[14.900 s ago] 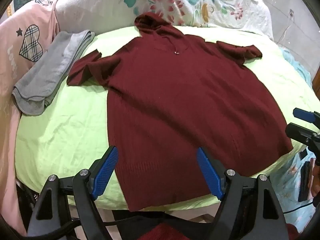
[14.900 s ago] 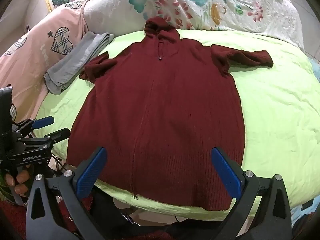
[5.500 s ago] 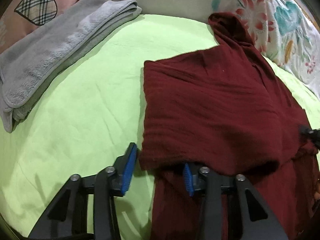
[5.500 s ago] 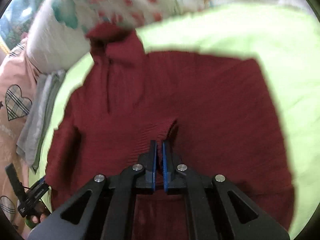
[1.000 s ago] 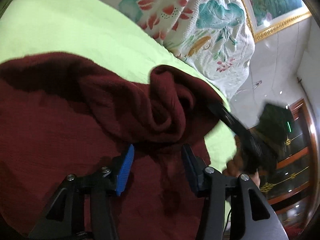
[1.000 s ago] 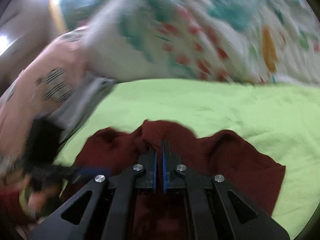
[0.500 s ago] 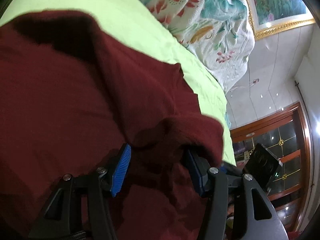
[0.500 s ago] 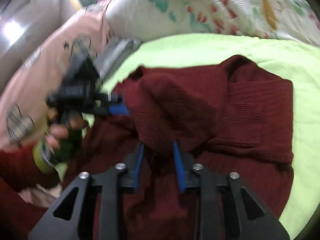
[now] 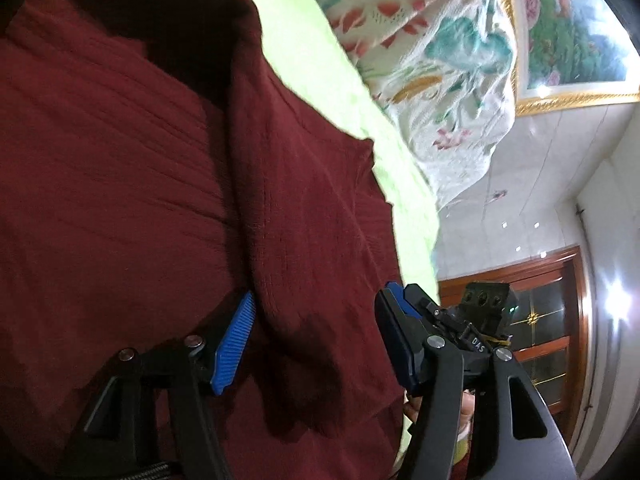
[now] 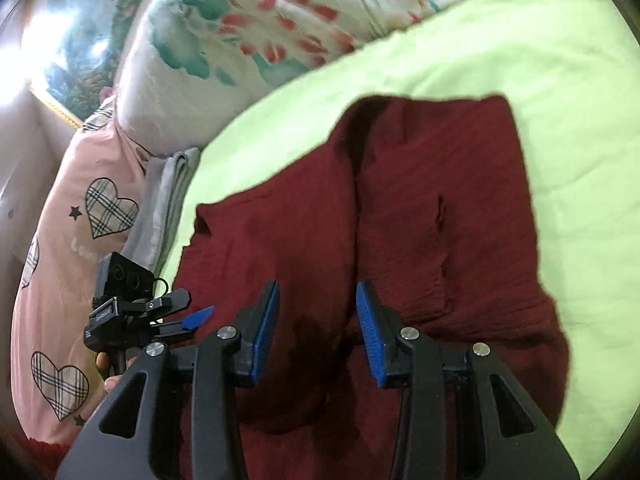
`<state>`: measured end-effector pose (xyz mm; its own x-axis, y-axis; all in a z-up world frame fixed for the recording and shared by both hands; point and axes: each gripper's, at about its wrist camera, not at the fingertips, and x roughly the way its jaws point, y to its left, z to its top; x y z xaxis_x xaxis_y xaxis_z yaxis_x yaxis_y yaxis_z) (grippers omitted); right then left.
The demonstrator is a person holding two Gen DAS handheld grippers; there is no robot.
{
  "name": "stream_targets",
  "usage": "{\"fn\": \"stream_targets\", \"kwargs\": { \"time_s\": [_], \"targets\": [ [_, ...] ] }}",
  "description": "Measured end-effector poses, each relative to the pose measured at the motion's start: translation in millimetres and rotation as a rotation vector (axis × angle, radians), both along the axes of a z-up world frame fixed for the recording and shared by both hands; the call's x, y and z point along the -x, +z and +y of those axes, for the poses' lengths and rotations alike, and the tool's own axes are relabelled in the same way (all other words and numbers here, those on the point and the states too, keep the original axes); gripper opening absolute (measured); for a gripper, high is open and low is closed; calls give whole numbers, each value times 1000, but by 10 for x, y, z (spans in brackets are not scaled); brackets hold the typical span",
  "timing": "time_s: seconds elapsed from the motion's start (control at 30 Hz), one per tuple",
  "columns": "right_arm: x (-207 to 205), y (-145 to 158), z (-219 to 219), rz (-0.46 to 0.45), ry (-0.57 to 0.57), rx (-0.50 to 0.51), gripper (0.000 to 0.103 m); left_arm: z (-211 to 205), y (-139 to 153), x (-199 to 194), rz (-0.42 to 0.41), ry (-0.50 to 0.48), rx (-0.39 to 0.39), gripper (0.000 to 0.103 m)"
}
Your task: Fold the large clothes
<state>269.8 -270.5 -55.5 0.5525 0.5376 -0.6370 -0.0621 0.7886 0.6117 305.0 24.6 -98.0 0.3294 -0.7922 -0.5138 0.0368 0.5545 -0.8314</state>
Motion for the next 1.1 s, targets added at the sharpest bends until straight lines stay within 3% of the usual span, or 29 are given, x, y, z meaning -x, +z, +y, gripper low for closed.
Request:
{"fn": "stream_targets", "kwargs": {
  "time_s": [0.07,0.1,0.13,0.33,0.53,0.77,0.87,0.93,0.97,1.1],
  "targets": [
    [-24,-50,-3,14,1,1,41,-94,2,-12,-18,-19,-23,58],
    [-41,-61,-1,18,0,-7,41,-136,12,-11,-30,-31,-39,39],
    [-65,-71,1,20,-2,-18,41,-168,26,-7,-43,-43,-76,5],
    [-115,-35,2,9,-7,-28,41,274,420,174,-220,93,-213,2],
    [-166,-135,132,27,15,-38,41,564,243,192,-164,165,-264,2],
    [-266,-296,364,72,53,-51,40,625,57,201,-120,188,-234,2],
    [-320,-356,465,82,69,-74,31,482,93,169,-126,157,-278,2],
    [-351,-354,456,77,66,-126,8,411,163,147,-145,140,-284,2],
    [-357,-333,446,67,66,-136,4,386,195,133,-150,138,-283,2],
    [-245,45,198,-96,-9,-186,3,412,470,128,-219,148,-244,2]
  ]
}}
